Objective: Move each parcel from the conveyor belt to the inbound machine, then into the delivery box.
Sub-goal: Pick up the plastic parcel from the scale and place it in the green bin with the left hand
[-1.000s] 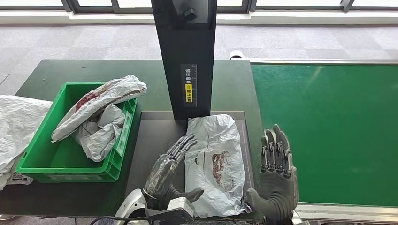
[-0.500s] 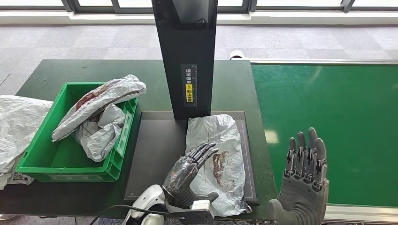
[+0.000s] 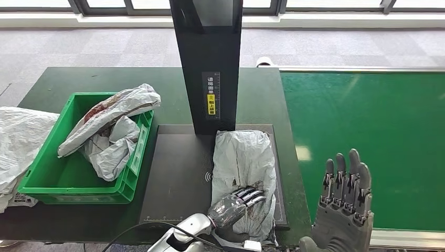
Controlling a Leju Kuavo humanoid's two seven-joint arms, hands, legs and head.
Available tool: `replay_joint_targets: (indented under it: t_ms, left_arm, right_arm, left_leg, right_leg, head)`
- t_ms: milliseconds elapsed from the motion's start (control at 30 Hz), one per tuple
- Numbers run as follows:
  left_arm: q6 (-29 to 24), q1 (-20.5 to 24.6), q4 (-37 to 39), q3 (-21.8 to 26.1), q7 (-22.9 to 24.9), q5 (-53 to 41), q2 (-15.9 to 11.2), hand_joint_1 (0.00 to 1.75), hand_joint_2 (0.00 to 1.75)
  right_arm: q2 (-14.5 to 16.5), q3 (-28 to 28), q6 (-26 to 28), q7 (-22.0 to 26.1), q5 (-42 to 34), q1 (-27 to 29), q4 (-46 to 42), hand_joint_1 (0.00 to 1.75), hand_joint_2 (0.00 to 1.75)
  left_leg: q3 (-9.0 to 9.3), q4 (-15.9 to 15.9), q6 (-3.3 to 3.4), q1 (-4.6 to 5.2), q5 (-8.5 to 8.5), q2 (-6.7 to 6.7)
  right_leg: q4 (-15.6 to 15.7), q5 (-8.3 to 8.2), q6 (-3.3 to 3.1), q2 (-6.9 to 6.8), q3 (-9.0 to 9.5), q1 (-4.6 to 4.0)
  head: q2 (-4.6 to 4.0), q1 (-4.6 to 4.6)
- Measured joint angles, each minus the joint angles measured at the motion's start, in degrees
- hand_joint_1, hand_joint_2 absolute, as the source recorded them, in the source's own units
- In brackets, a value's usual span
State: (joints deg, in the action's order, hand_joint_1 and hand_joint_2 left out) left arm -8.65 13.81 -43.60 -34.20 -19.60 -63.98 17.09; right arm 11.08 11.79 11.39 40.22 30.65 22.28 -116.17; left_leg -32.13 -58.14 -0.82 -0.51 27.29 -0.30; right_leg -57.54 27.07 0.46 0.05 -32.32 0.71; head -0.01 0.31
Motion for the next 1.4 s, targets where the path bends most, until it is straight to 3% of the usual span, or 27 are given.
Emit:
replay_joint_targets:
  t_ms: [67,100,200,233,367,533,833,1100,1233,1400]
  left_arm:
    - [-0.4,1.4,2.5,-1.2,2.2,-0.4,0.3,0.0,1.75]
    - [-0.5,2.1,3.7,-1.8,3.1,-0.5,0.4,0.18,1.75]
    - [-0.5,4.0,6.8,-3.1,4.7,-0.6,0.9,1.49,1.75]
    - [-0.5,4.4,7.6,-3.3,4.9,-0.6,1.1,1.75,1.75]
    - [-1.3,5.2,9.2,-3.6,3.8,-1.4,1.5,1.75,1.75]
    - [-3.0,5.2,8.0,-3.6,2.5,-3.6,1.7,1.75,1.75]
    - [-3.9,3.2,0.4,-2.5,-0.3,-4.5,1.2,1.75,1.75]
    - [-3.8,-2.0,-17.3,0.0,-5.9,3.8,-0.6,1.75,1.75]
    - [-4.0,-7.0,-32.8,2.9,-12.0,14.6,-1.8,1.75,1.75]
    - [-4.3,-12.7,-47.6,5.5,-14.2,18.2,-3.2,1.75,1.75]
  right_arm:
    - [0.0,0.0,-0.1,0.0,0.6,0.2,-0.2,0.0,1.75]
    - [0.0,0.0,-0.2,0.0,0.8,0.3,-0.3,0.0,1.75]
    - [0.0,0.0,-0.7,0.0,1.1,0.4,-0.4,0.0,1.75]
    - [0.0,0.0,-0.8,0.0,1.0,0.4,-0.4,0.0,1.75]
    - [0.0,0.0,-1.0,0.0,0.4,0.7,-1.1,0.0,1.75]
    - [0.0,0.0,-0.5,0.0,-0.1,1.1,-2.4,0.0,1.75]
    - [0.0,0.0,-1.1,-0.1,-0.4,1.9,-4.0,0.0,1.75]
    - [0.0,0.0,-1.2,0.0,-0.7,2.8,-4.7,0.0,1.75]
    - [0.0,0.0,-2.8,0.0,-1.7,2.8,-5.1,0.0,1.75]
    - [0.0,0.0,-4.1,0.0,-2.6,2.6,-5.3,0.0,1.75]
  left_leg:
    - [0.07,0.0,0.07,0.0,0.12,0.0]
    - [0.15,0.1,0.12,0.0,0.26,-0.01]
    - [0.73,0.1,0.28,0.0,0.94,-0.01]
    - [0.95,0.1,0.3,-0.01,1.08,0.0]
    - [1.51,0.2,0.35,-0.05,1.14,0.13]
    - [1.61,0.1,0.41,0.07,1.1,0.22]
    - [0.62,0.0,0.42,0.13,0.3,0.33]
    - [0.3,0.0,0.37,0.12,-0.09,0.21]
    - [0.07,0.0,0.33,0.11,-0.07,0.22]
    - [-0.04,0.1,0.3,0.1,-0.04,0.17]
  right_leg:
    - [0.0,0.12,0.04,-0.03,0.26,0.0]
    - [0.1,0.34,0.05,-0.05,0.5,0.0]
    - [0.2,1.08,0.11,-0.1,1.35,0.01]
    - [0.2,1.29,0.15,-0.08,1.57,0.0]
    - [0.2,2.38,0.13,0.03,2.11,-0.04]
    - [0.3,0.92,0.3,0.18,2.19,0.11]
    - [0.3,0.05,0.33,0.27,1.16,0.16]
    - [0.2,-0.23,0.28,0.17,0.45,0.14]
    - [0.1,-0.18,0.23,0.19,0.17,0.13]
    - [0.1,-0.09,0.17,0.13,0.05,0.11]
  head:
    - [0.0,-0.01]
    - [0.0,-0.01]
    - [0.0,-0.02]
    - [0.0,-0.02]
    - [0.0,0.0]
    - [0.01,0.0]
    - [0.0,0.0]
    - [0.01,0.0]
    - [0.0,0.0]
    - [0.0,0.0]
